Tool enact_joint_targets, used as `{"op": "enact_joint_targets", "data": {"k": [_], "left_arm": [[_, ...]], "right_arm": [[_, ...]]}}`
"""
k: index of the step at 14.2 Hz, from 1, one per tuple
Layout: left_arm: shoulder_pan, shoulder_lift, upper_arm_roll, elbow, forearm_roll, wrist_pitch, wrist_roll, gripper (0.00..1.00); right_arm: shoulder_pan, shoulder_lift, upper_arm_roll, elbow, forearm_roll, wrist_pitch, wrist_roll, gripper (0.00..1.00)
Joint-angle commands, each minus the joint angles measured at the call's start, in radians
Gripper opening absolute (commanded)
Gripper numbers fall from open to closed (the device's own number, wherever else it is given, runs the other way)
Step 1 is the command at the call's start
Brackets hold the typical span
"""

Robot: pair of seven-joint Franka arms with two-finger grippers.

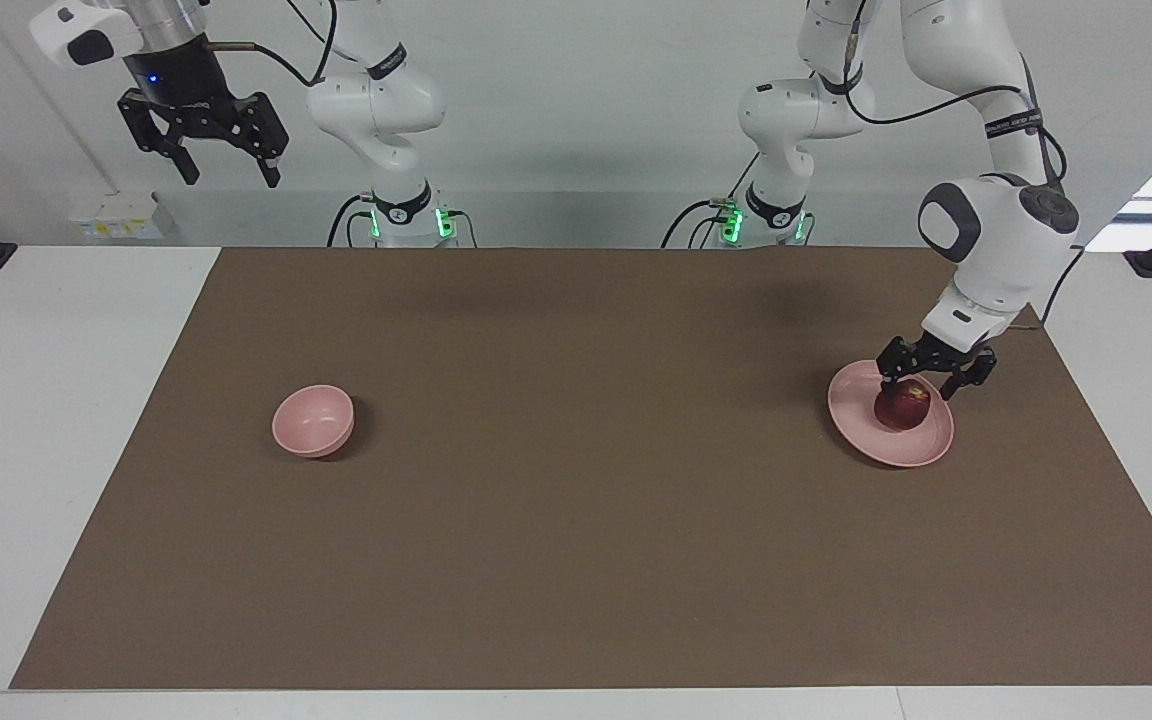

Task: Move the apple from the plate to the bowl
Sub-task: 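Lower the left gripper onto the apple on the plate and close it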

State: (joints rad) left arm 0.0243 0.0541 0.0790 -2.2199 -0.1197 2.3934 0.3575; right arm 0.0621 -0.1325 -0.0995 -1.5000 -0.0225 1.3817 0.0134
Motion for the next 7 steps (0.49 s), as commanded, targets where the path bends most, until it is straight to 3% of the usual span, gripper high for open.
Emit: {"op": "enact_joint_targets", "data": {"k": [1, 4, 7], "left_arm": [[0.011, 0.013, -0.005, -0.014, -0.021, 0.041, 0.029, 1.00], [0.009, 0.009, -0.007, -0.029, -0.021, 0.033, 0.029, 1.00], [0.008, 0.007, -0.007, -0.030, -0.021, 0.030, 0.028, 0.50]], "right_arm": [[-0.007, -0.015, 0.003, -0.016, 0.001, 0.011, -0.018, 1.00], [-0.007, -0.015, 0.001, -0.016, 0.001, 0.011, -0.020, 1.00], [-0.007, -0.015, 0.001, -0.016, 0.001, 0.011, -0.020, 1.00]]}}
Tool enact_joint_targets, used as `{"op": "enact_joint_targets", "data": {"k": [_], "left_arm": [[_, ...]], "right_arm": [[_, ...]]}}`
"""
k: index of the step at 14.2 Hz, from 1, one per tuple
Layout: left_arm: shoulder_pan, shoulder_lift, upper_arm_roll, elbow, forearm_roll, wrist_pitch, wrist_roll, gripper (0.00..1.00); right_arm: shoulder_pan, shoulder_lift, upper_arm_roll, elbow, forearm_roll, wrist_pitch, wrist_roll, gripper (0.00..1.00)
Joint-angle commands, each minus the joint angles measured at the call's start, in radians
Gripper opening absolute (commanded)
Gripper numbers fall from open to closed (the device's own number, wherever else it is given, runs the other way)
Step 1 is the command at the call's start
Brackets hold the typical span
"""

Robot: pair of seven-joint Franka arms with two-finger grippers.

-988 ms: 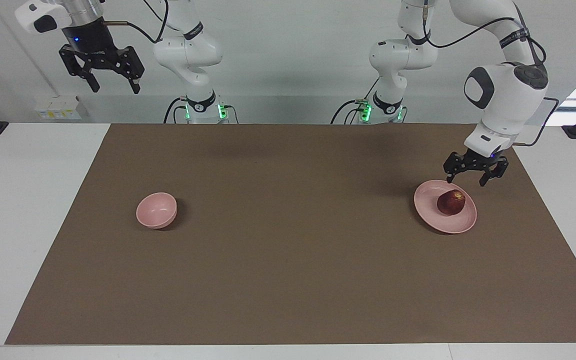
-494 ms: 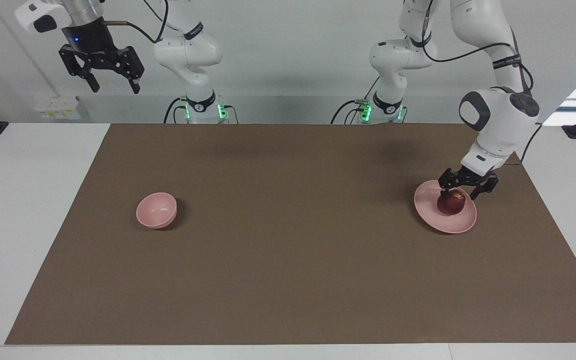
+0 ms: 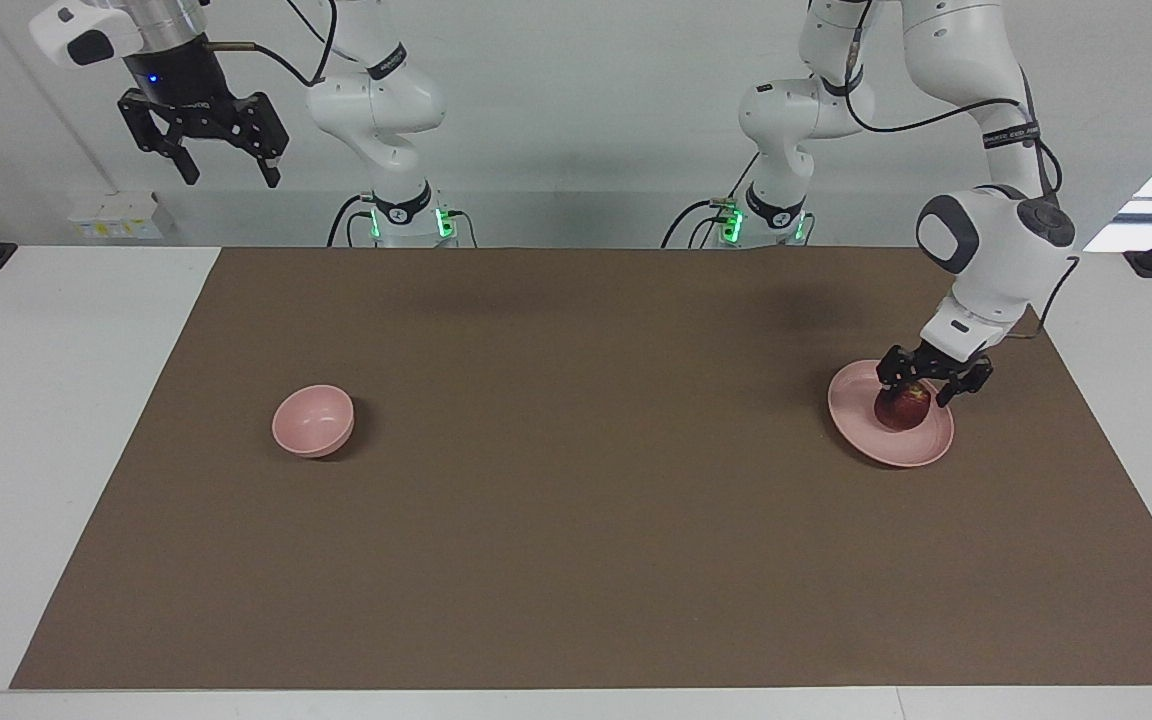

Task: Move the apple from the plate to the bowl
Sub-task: 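Lower the left gripper onto the apple on the plate and close it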

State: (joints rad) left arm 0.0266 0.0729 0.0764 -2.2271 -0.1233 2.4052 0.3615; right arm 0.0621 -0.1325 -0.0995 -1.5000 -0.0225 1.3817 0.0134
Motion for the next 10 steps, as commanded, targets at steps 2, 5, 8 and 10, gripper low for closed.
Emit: {"op": "enact_joint_targets", "data": {"k": [2, 5, 8, 10], "left_arm": [[0.009, -0.009, -0.004, -0.016, -0.018, 0.017, 0.024, 0.23], [-0.002, -0.012, -0.004, 0.006, -0.018, 0.002, 0.017, 0.00], [-0.007, -0.027, -0.020, 0.120, -0.018, -0.243, 0.005, 0.00], [-0.007, -0.057, -0.030, 0.177, -0.022, -0.352, -0.019, 0.00]], "right_arm": [[-0.007, -0.015, 0.003, -0.016, 0.001, 0.011, -0.020, 1.00], [-0.007, -0.013, 0.003, -0.009, 0.010, 0.010, -0.027, 1.00], [-0.001, -0.015, 0.006, -0.006, 0.012, -0.007, -0.033, 1.00], [0.001, -0.025, 0.018, -0.017, 0.007, -0.009, -0.075, 1.00]]}}
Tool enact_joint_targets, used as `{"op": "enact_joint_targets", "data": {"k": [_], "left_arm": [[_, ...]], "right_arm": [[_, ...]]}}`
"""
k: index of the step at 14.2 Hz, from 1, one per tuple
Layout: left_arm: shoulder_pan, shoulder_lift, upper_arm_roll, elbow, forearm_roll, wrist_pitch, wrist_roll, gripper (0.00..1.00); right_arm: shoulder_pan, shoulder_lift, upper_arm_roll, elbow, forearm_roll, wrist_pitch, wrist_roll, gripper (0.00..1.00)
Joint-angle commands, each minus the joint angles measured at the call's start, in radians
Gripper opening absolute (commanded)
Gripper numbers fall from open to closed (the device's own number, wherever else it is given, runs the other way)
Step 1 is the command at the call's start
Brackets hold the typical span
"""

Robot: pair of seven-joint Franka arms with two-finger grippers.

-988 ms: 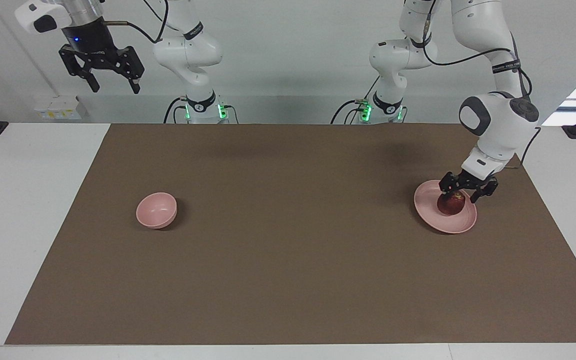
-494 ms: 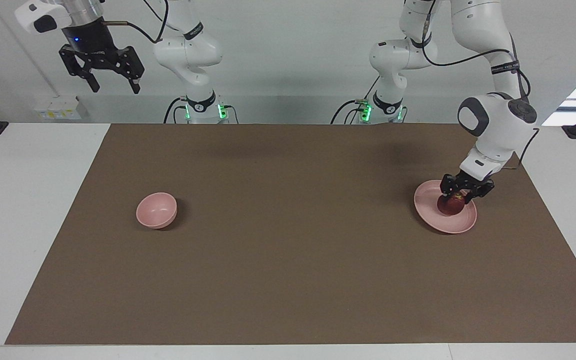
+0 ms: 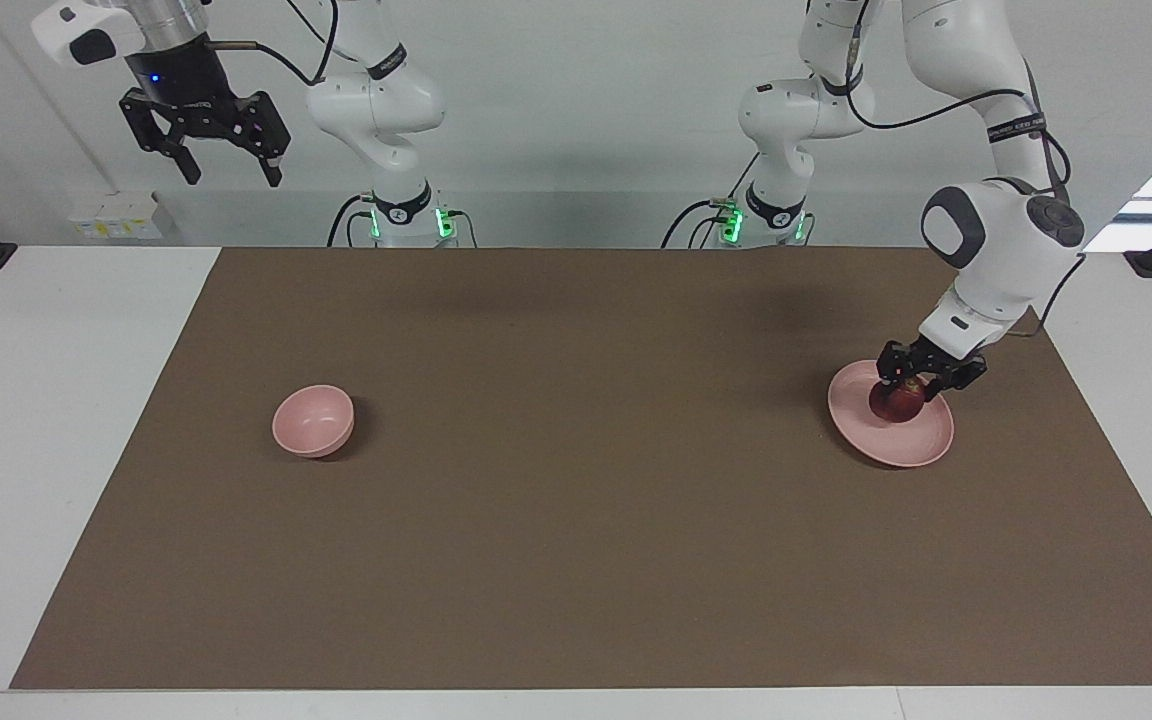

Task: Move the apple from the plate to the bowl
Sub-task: 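Lift the apple with the left gripper while the right gripper approaches it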

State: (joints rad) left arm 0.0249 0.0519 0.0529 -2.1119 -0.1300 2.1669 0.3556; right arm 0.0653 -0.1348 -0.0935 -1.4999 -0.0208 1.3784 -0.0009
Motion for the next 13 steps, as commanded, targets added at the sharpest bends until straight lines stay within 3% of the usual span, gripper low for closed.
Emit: {"op": "enact_joint_targets", "data": {"k": [1, 4, 7, 13], "left_arm": [[-0.005, -0.059, -0.019, 0.067, -0.042, -0.139, -0.015, 0.00], [-0.006, -0.105, -0.062, 0.069, -0.245, -0.203, -0.032, 0.00], [-0.005, -0.116, -0.143, 0.076, -0.396, -0.200, -0.166, 0.00], [-0.005, -0.118, -0.275, 0.082, -0.751, -0.193, -0.227, 0.00]], "right_arm": [[-0.002, -0.022, 0.018, -0.023, 0.007, -0.005, -0.074, 1.00], [-0.002, -0.022, 0.017, -0.086, 0.062, -0.004, -0.070, 1.00], [-0.004, -0.020, 0.017, -0.147, 0.152, -0.004, -0.050, 1.00], [0.031, -0.006, 0.018, -0.264, 0.396, 0.062, 0.185, 1.00]]}}
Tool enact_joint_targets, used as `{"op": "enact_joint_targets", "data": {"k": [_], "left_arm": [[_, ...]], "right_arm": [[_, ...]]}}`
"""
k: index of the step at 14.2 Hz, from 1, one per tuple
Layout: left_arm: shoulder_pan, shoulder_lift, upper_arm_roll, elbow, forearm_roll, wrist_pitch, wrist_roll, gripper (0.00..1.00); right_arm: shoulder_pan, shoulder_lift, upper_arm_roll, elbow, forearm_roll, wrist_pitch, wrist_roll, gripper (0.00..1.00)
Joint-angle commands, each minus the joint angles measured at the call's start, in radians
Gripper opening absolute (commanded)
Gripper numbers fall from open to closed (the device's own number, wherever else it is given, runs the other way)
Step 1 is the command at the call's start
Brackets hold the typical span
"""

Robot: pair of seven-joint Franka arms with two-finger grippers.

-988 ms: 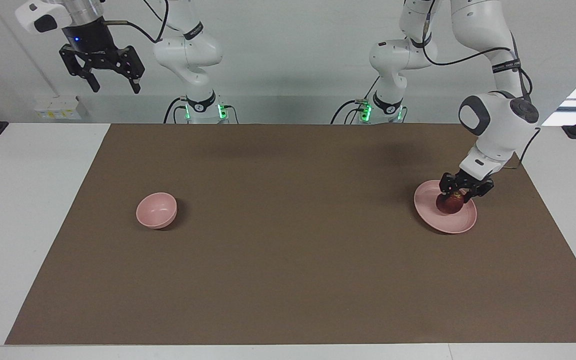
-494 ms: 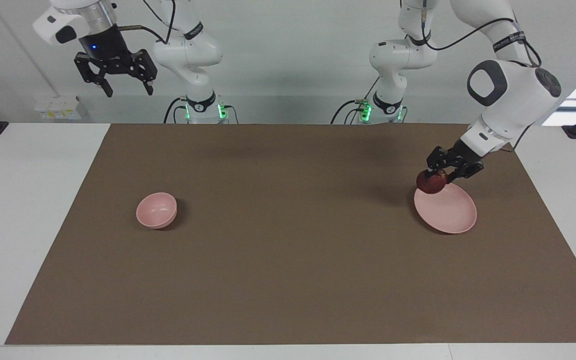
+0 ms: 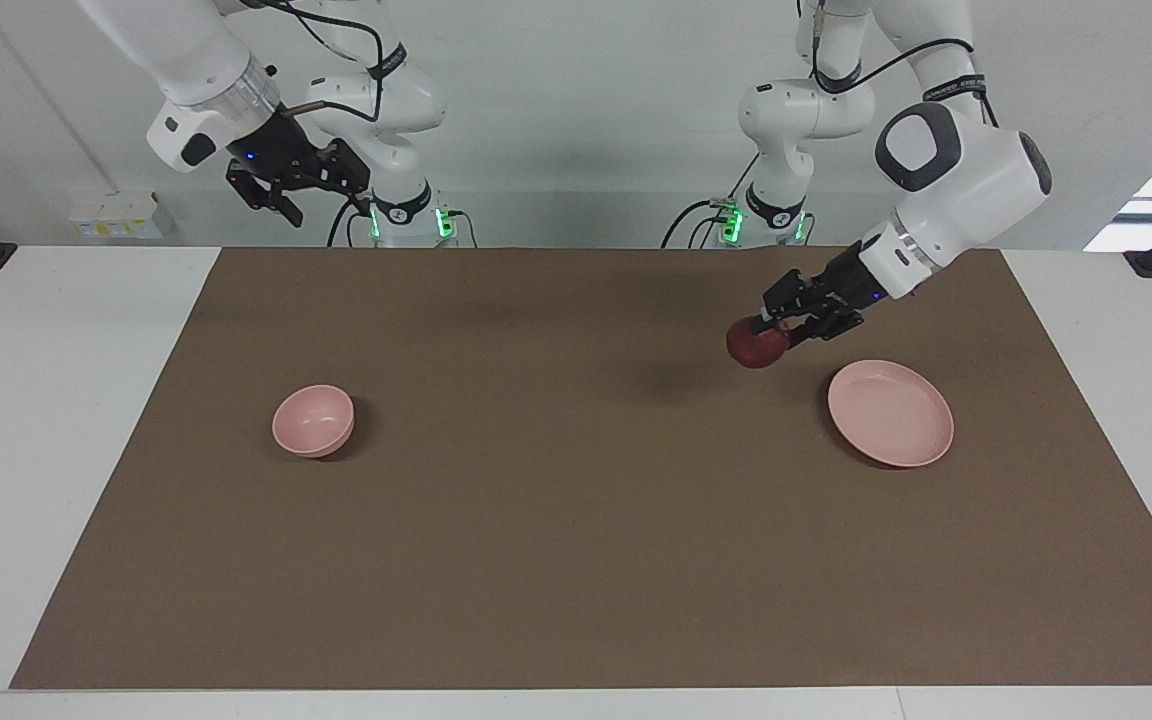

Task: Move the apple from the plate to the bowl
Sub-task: 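Lift the apple with the left gripper while the right gripper approaches it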

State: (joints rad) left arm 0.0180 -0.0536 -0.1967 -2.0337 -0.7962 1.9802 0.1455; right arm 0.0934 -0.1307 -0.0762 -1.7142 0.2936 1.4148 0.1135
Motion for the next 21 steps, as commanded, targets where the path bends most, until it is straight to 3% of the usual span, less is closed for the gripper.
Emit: {"op": "enact_joint_targets", "data": {"k": [1, 6, 11, 18, 21], "left_arm": [[0.002, -0.012, -0.044, 0.003, -0.150, -0.009, -0.018, 0.00], [0.002, -0.034, -0.154, -0.010, -0.385, 0.047, -0.063, 0.00], [0.000, -0.038, -0.314, -0.014, -0.553, 0.308, -0.089, 0.00], [0.000, -0.040, -0.461, -0.008, -0.722, 0.550, -0.090, 0.00], [0.000, -0.040, -0.507, -0.007, -0.750, 0.623, -0.090, 0.00]], "right_arm": [[0.009, -0.009, 0.001, -0.059, 0.111, 0.030, 0.130, 1.00], [0.009, 0.026, 0.001, -0.064, 0.317, 0.067, 0.495, 1.00], [0.028, 0.083, 0.001, -0.062, 0.518, 0.108, 0.817, 1.00], [0.054, 0.143, 0.003, -0.045, 0.647, 0.127, 0.890, 1.00], [0.065, 0.207, 0.003, -0.022, 0.667, 0.179, 0.885, 1.00]]}}
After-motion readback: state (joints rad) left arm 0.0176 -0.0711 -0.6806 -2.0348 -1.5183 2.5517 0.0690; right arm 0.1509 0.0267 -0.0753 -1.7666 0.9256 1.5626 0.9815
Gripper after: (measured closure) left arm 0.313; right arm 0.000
